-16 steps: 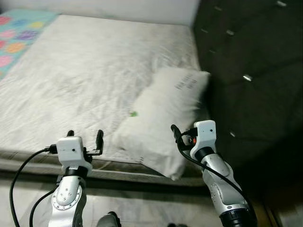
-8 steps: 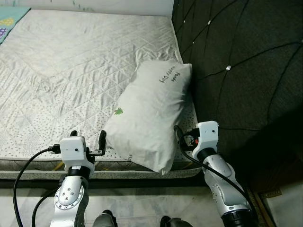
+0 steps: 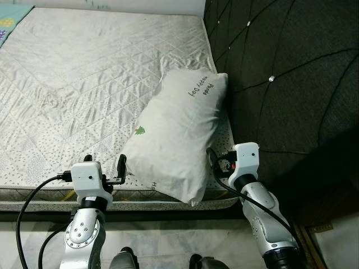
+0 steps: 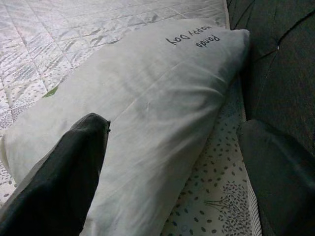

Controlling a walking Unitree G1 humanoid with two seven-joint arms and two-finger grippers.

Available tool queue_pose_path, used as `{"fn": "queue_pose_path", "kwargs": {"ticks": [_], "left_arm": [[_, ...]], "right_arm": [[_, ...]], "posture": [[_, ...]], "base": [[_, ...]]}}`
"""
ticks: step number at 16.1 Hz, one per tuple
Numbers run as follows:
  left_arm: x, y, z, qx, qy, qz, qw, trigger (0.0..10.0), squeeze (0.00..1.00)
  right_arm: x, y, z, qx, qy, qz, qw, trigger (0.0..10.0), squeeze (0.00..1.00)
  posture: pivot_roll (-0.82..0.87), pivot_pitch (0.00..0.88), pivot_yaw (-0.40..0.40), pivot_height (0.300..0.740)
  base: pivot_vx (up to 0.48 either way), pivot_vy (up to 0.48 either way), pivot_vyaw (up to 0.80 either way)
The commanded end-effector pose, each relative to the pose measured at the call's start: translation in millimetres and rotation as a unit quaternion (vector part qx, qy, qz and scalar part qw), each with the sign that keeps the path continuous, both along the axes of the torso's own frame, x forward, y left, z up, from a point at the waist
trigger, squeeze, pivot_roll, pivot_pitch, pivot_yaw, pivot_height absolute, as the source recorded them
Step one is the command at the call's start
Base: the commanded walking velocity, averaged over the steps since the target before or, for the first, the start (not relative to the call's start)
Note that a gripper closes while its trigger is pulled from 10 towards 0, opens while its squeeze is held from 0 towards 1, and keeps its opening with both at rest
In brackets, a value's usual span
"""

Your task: Clean up the room

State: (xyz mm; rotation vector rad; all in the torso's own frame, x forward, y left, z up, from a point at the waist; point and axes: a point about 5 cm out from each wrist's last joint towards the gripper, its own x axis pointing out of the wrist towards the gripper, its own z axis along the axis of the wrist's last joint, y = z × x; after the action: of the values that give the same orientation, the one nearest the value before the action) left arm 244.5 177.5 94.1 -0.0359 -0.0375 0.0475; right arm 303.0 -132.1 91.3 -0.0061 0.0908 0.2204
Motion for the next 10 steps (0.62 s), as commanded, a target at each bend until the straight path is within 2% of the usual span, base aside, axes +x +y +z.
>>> {"fn": "queue_pose_path", "kwargs": {"ticks": [1, 9, 10], "left_arm": [[-0.1, -2.7, 2.2, -0.002, -0.003, -0.01, 1.0, 10.0, 0.0], [1.4, -3.7, 2.2, -0.002, -0.004, -0.011, 1.0, 10.0, 0.0], [1.5, -3.6, 0.9, -0.002, 0.001, -0.007, 1.0, 10.0, 0.0]], "right_arm": [[0.8, -3.4, 2.9, -0.007, -0.004, -0.005, 1.0, 10.0, 0.0], [3.0, -4.4, 1.8, -0.014, -0.004, -0.002, 1.0, 10.0, 0.0], [2.5, -5.3, 0.9, -0.016, -0.004, -0.003, 1.0, 10.0, 0.0]], "posture": [[0.11, 0.216, -0.055, 0.74], [0.11, 0.213, -0.058, 0.74], [0.11, 0.213, -0.058, 0.74]], "base": [[0.371, 0.0, 0.0], [0.383, 0.0, 0.0], [0.0, 0.0, 0.0]]}}
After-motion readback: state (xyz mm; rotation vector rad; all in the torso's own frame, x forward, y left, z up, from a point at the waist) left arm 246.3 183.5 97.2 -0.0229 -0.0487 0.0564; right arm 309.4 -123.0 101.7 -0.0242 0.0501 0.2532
